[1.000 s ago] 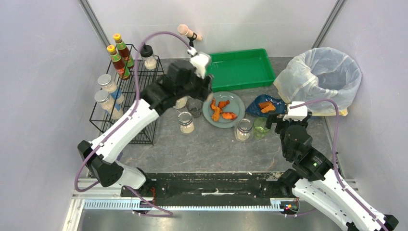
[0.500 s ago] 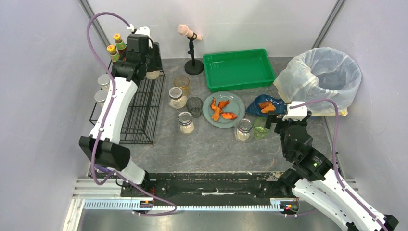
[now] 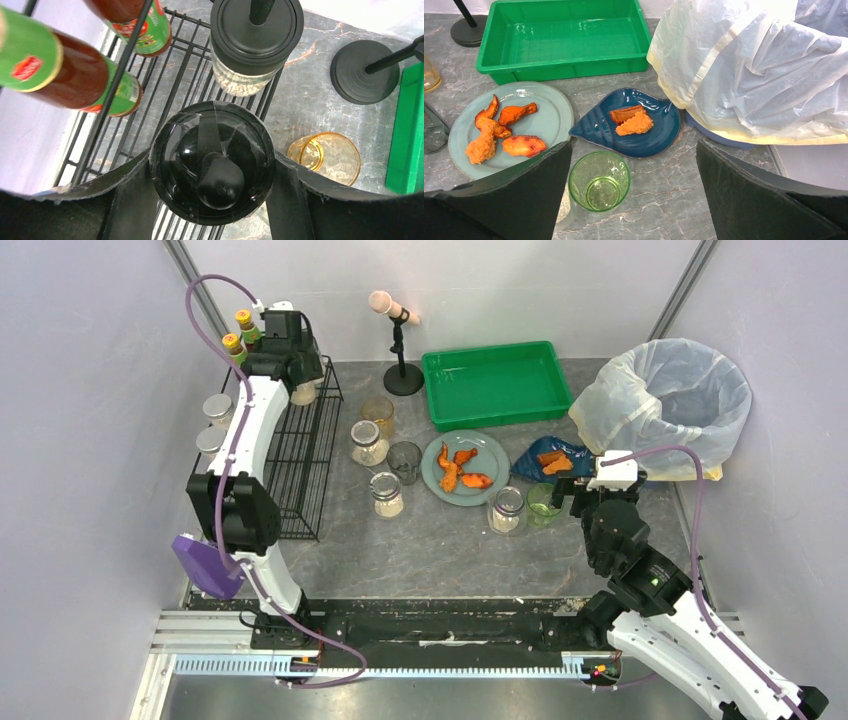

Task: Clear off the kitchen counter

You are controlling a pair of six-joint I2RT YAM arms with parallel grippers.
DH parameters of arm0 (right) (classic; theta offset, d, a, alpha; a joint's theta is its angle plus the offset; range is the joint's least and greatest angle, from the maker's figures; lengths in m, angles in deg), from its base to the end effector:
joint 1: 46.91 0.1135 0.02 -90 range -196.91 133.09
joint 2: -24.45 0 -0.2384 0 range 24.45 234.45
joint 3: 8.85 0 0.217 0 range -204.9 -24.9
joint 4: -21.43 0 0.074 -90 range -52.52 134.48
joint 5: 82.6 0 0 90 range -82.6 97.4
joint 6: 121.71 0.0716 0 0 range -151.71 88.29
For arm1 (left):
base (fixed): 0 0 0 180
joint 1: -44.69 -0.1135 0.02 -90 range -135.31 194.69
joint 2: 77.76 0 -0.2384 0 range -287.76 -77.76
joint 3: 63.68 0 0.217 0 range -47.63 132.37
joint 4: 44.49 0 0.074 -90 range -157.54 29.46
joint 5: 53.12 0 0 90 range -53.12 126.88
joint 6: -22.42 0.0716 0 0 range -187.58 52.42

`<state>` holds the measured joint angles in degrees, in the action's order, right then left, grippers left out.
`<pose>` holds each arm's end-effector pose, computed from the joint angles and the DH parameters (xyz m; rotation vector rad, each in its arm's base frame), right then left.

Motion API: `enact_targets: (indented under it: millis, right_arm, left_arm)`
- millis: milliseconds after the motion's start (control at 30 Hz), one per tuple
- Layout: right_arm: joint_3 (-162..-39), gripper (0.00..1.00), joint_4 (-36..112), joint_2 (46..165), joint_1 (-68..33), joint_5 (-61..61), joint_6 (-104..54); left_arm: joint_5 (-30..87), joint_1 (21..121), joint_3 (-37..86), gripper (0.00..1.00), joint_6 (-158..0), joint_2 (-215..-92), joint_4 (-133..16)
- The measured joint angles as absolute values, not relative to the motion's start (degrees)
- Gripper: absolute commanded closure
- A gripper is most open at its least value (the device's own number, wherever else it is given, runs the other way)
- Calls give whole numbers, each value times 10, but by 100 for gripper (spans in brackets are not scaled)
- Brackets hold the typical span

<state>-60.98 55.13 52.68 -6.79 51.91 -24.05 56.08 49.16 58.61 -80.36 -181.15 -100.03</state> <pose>0.1330 0.0464 0.2929 0.0822 1.6908 -0.0530 0.3948 -0.0072 0.3312 -0.3409 2.1495 0.1992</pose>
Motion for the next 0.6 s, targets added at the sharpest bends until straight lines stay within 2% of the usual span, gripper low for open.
enact_targets:
  millis: [200,367,467,600]
  right_arm:
    - [-610,2,551,536,-68,525,-245]
    - [-610,2,551,544,-68,526,-249]
    - [-610,2,551,545,-68,526,-250]
    - [-610,2,551,546,-68,526,-251]
  left_arm:
    - [558,492,596,48,-817,-1860,-990]
    - [552,489,599,25,-825,-1869,-978]
    - [548,488,599,16,-831,-1869,-977]
    - [548,488,599,10,-834,-1869,-966]
